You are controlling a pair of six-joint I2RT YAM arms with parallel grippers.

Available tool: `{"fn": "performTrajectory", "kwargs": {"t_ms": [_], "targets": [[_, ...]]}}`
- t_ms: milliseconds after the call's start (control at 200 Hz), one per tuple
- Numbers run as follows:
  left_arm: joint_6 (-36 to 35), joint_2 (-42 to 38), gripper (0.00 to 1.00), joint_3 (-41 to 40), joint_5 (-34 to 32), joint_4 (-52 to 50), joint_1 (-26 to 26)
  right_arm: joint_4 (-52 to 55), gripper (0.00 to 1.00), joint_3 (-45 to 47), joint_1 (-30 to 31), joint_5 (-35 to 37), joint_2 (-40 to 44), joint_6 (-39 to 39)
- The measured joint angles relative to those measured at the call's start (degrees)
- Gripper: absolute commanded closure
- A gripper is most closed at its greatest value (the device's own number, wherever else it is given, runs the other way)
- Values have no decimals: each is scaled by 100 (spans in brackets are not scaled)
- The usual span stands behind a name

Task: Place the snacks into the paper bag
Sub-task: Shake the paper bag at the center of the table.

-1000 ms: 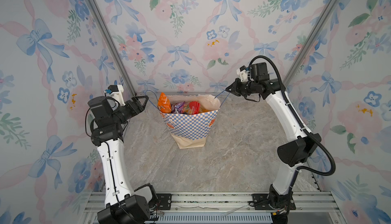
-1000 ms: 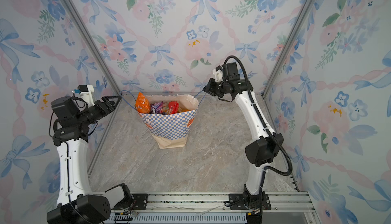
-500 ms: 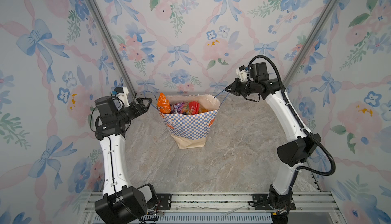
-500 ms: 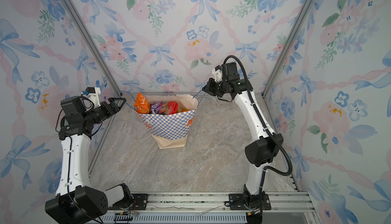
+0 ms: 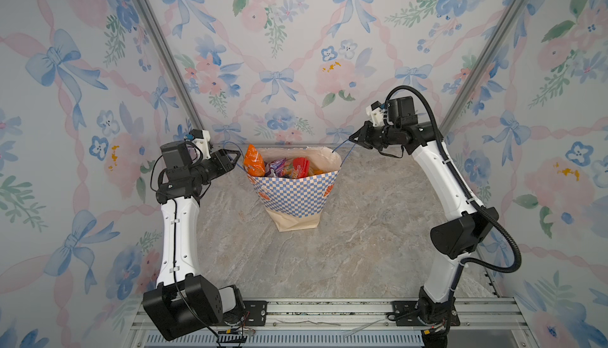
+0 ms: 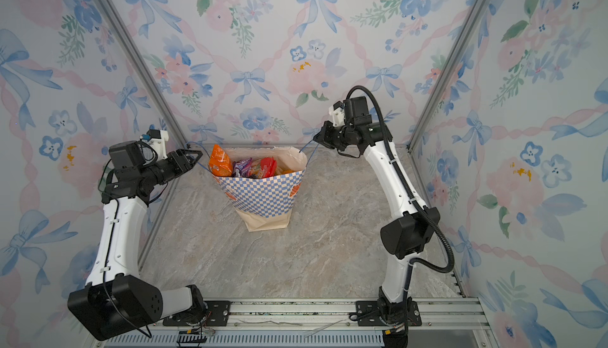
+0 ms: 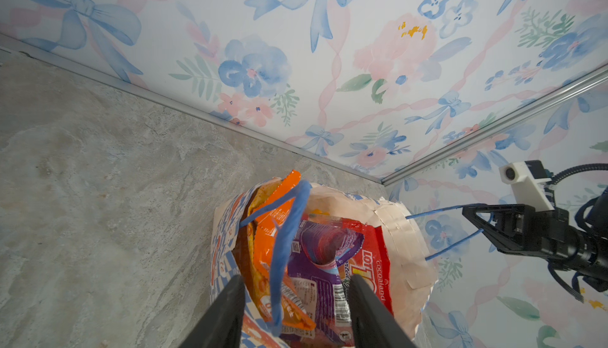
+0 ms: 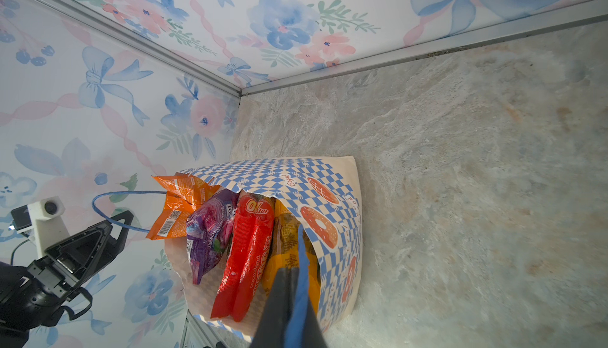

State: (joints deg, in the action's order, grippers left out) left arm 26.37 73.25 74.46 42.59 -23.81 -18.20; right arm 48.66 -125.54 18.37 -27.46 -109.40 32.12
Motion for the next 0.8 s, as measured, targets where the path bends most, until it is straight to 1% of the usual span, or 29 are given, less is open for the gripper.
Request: {"fn": "performTrajectory", "kwargs": {"t_ms": [180, 330, 420, 671, 801], "targets": [[76, 61, 70, 48, 9, 28, 57, 0, 94, -107, 46, -37, -52, -2], [153, 151, 89, 90, 28, 48, 66, 39, 94, -201, 76, -39, -94, -7], [173, 160, 100, 116, 81, 52, 83, 44, 96, -267, 94, -57, -138, -15], [544, 240, 100, 271, 358, 199, 304, -59, 100, -448, 197, -363, -236, 50], [874, 444, 100, 404, 424, 446, 623, 13, 100, -1134, 302, -514, -643, 157]]}}
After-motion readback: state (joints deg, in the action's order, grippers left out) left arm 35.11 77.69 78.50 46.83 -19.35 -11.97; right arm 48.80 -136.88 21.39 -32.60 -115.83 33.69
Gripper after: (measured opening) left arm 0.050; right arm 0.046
